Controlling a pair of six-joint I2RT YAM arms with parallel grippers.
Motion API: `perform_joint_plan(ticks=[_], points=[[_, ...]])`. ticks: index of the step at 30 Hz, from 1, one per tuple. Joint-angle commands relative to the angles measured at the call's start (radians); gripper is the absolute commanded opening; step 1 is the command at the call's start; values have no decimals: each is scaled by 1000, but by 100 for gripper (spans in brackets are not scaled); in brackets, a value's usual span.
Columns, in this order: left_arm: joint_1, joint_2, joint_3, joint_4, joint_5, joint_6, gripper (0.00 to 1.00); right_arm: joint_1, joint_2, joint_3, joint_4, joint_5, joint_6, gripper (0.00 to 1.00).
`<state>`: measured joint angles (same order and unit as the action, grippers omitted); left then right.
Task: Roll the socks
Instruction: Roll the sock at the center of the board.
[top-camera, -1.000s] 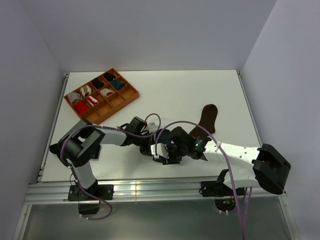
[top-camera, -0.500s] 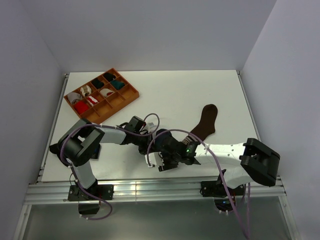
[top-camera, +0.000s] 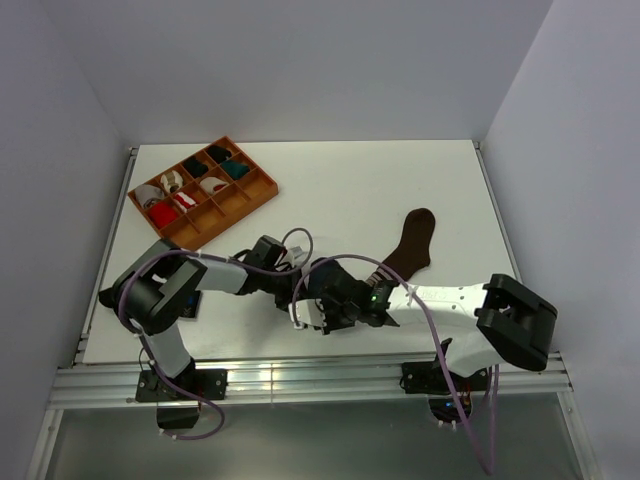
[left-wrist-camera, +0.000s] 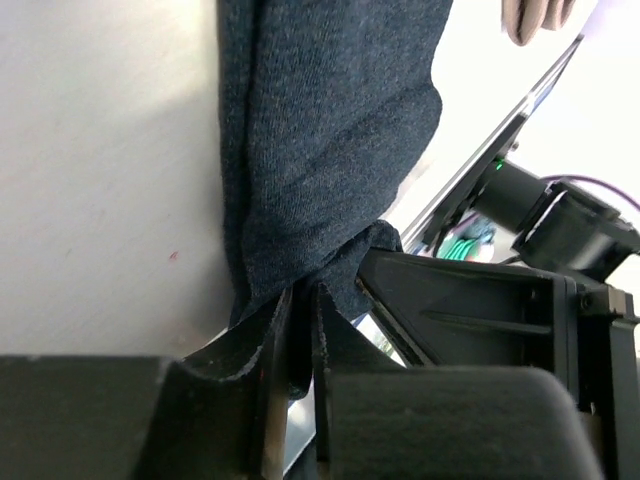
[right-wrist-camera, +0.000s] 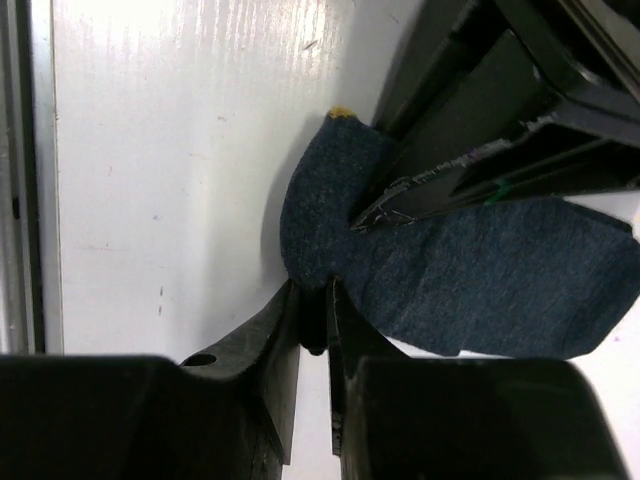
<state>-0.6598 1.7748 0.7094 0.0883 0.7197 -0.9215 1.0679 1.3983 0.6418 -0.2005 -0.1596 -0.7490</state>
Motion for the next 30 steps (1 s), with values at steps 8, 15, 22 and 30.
perform_joint_plan(ticks=[8,15,22,30], points=[[-1,-127,-195,315,-187,-283,30,-210,7,96,-234,-284,-12,17],[-30,-210,-228,364,-322,-318,31,-328,123,209,-413,-440,-91,17],[-72,-346,-264,398,-486,-245,29,-451,336,372,-637,-584,-165,17],[-126,-391,-286,519,-603,22,33,-516,527,547,-825,-669,-165,17]])
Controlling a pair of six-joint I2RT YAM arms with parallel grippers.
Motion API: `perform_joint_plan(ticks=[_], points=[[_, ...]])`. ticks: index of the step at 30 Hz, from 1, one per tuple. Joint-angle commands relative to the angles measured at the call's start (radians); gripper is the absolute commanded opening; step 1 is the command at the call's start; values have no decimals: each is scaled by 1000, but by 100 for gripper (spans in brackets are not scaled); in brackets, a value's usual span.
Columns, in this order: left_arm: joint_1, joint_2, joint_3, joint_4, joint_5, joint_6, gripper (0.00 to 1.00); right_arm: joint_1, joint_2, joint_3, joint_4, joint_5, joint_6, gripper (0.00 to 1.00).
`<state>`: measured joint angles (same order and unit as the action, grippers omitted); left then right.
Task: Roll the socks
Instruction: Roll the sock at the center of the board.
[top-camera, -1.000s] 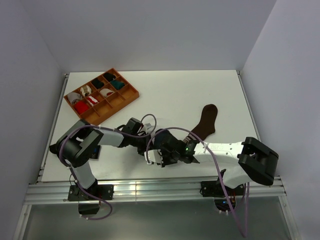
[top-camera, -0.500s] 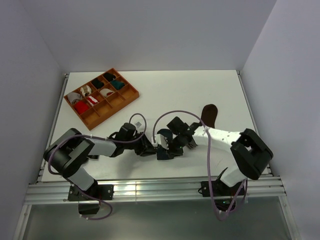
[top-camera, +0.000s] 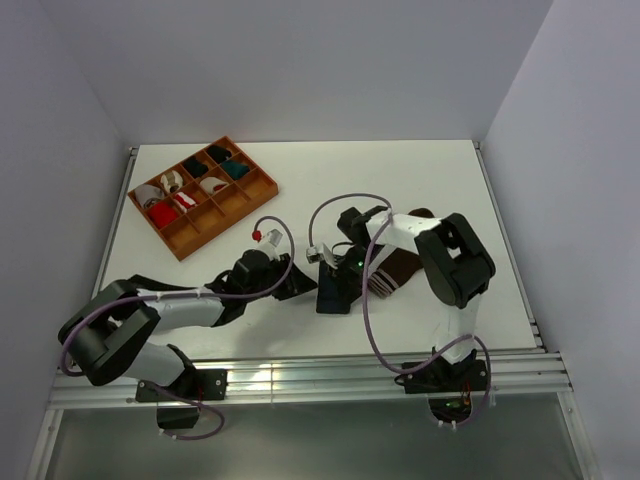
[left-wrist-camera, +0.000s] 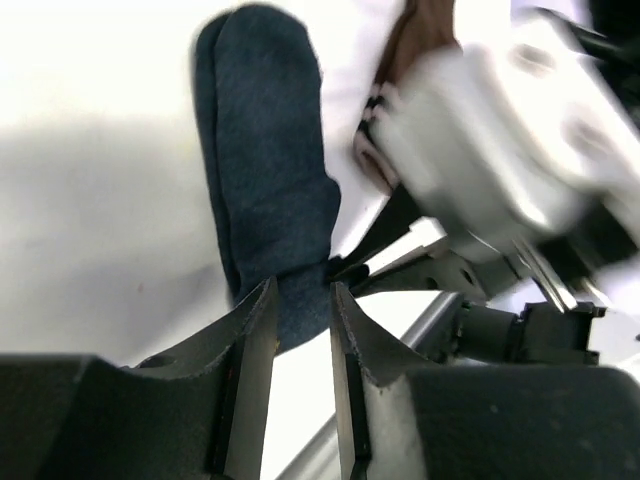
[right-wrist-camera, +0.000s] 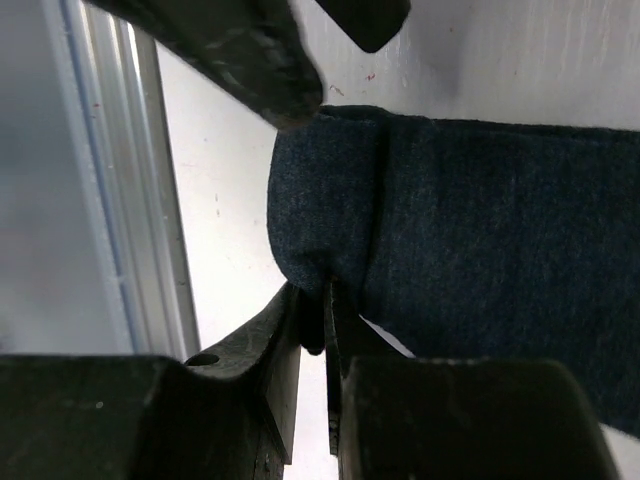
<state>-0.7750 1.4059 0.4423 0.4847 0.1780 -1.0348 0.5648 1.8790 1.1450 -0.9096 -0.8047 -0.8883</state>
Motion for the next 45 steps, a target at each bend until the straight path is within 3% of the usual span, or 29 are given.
perform_joint_plan(ticks=[1,8,17,34,45], points=[[-12,-13,-23,139,-58,177,33,-16,78,54,-130,-27,-29,17],[-32,126,-53,441,59,291,41,-42,169,125,-170,-30,20,17],[-43,335,-8,629,181,302,43,-66,183,113,-160,-18,40,17],[-43,354,47,488,313,394,46,-101,192,107,-141,-16,97,17],[-43,400,59,486,360,397,48,-140,198,107,-144,-13,146,16]])
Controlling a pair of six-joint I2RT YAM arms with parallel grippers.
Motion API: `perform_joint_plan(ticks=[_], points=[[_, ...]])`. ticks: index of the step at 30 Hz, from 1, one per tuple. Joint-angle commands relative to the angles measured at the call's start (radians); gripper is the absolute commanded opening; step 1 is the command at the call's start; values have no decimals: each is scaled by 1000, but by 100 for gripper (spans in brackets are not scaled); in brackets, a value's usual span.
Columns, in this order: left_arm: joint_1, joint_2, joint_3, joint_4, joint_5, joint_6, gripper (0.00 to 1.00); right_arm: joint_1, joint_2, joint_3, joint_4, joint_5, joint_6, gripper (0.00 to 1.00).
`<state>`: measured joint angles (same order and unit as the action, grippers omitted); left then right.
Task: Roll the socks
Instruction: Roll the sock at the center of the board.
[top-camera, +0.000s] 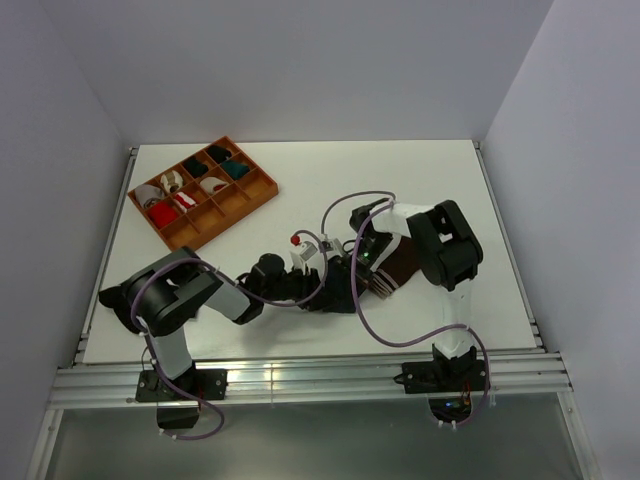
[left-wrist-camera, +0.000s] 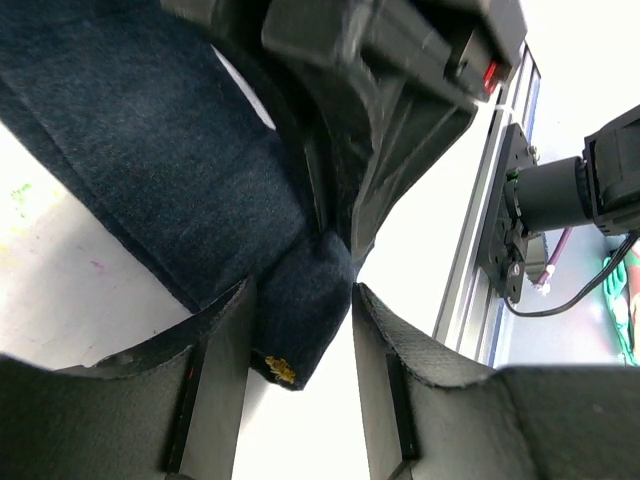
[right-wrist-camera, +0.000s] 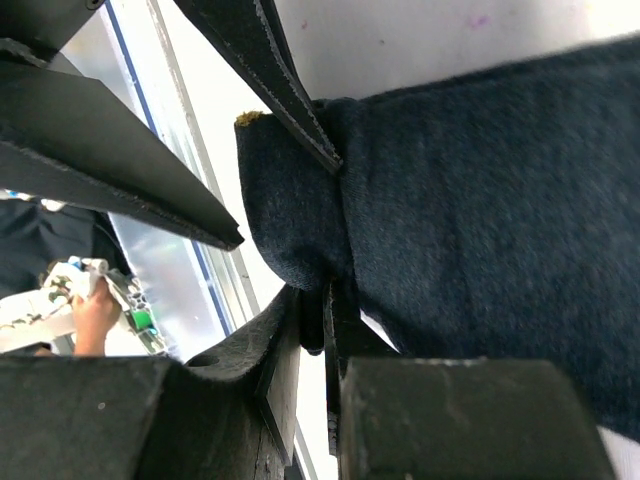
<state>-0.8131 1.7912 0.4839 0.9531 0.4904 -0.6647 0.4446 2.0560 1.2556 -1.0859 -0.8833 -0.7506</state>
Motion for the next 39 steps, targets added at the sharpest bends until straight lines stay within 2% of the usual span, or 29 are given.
perform_joint_plan(ticks=[1,20,23,26,29,30,31,35,37,39], points=[[-4,16,16,22,51,24,48,-24,23,-2,35,69,16,16],[-34,30,-18,62,47,-52,41,-55,-8,-59,179,213,132,14],[-43,37,-1,32,31,-59,37,-55,-13,-70,193,230,142,14],[-54,49,25,-3,13,-73,29,-55,-23,-78,214,245,154,14],[-64,59,47,-68,-21,-95,8,-55,-51,-91,244,274,172,14],[-72,57,50,-91,-41,-102,4,-55,-57,-91,247,276,172,14],[-74,60,62,-117,-56,-120,0,-55,-71,-91,250,279,171,16],[-77,80,74,-192,-102,-191,0,-55,-114,-105,270,280,172,27],[-77,97,100,-295,-124,-251,0,-55,-149,-123,285,279,168,36],[-77,109,110,-335,-116,-312,0,-55,-187,-136,297,290,160,40]])
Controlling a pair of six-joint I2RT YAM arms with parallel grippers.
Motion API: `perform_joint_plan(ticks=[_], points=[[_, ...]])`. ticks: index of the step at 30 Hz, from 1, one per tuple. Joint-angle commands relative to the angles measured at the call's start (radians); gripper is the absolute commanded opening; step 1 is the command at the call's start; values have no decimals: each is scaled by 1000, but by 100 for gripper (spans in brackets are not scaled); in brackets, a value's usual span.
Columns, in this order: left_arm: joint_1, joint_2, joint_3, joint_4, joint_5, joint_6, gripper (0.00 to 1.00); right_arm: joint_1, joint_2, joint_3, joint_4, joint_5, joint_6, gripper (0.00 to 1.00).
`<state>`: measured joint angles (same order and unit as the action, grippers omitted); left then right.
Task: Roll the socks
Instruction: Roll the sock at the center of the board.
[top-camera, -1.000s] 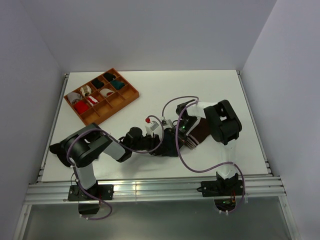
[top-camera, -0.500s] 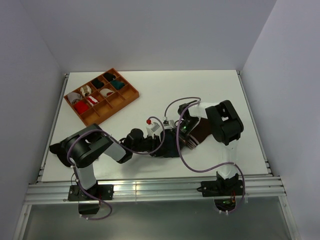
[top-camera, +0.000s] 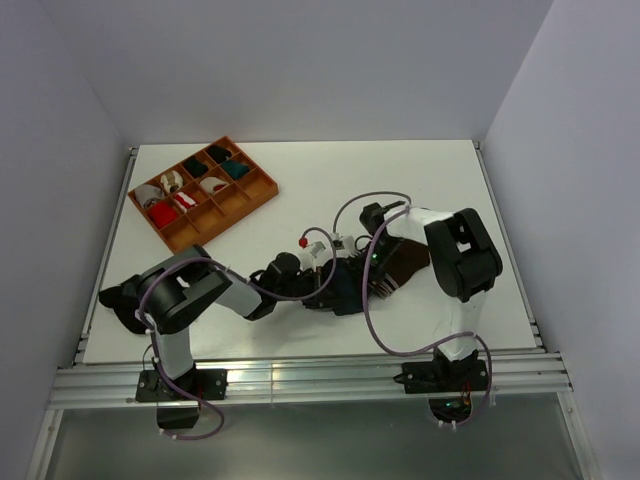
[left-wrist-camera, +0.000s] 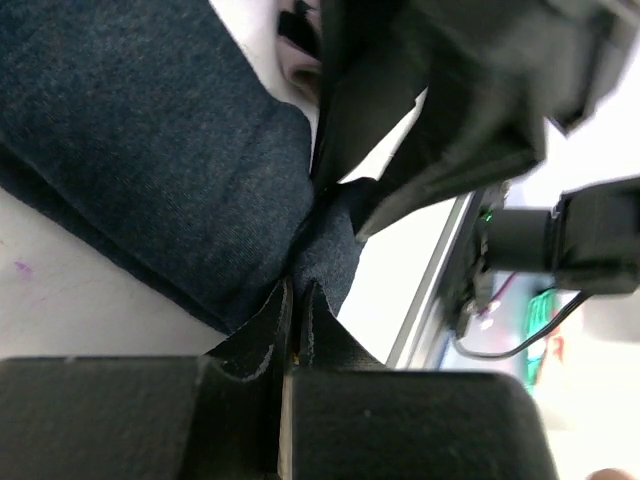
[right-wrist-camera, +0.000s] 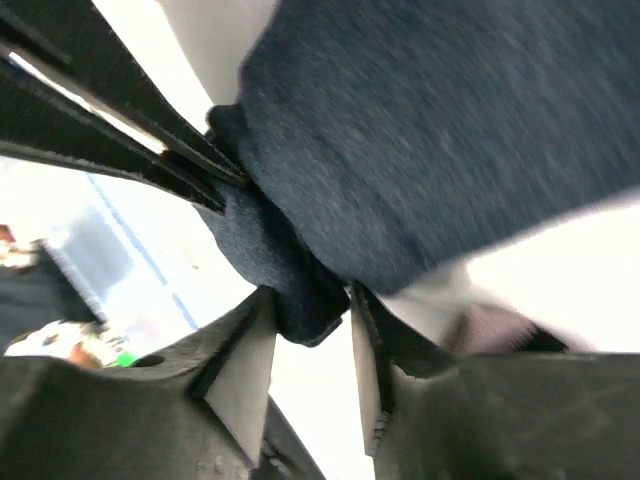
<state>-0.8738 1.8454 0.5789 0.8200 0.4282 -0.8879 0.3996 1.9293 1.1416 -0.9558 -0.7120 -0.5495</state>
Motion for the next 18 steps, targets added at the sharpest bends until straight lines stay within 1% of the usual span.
perform_joint_plan(ticks=[1,3,7,13,16,18], points=[[-16,58,19,-232,-51,-104,0,-8,-76,-38,190,124,-37,43],[-16,57,13,-261,-49,-166,0,-10,-125,-57,213,140,-40,48],[-11,57,-1,-263,4,-235,0,-10,-220,-114,271,141,-49,52],[24,64,-20,-268,86,-278,0,-10,-410,-218,342,123,-104,54],[53,61,-43,-269,129,-278,0,-10,-496,-270,351,92,-171,54],[75,63,-60,-269,161,-273,0,-10,-551,-295,341,46,-249,54]])
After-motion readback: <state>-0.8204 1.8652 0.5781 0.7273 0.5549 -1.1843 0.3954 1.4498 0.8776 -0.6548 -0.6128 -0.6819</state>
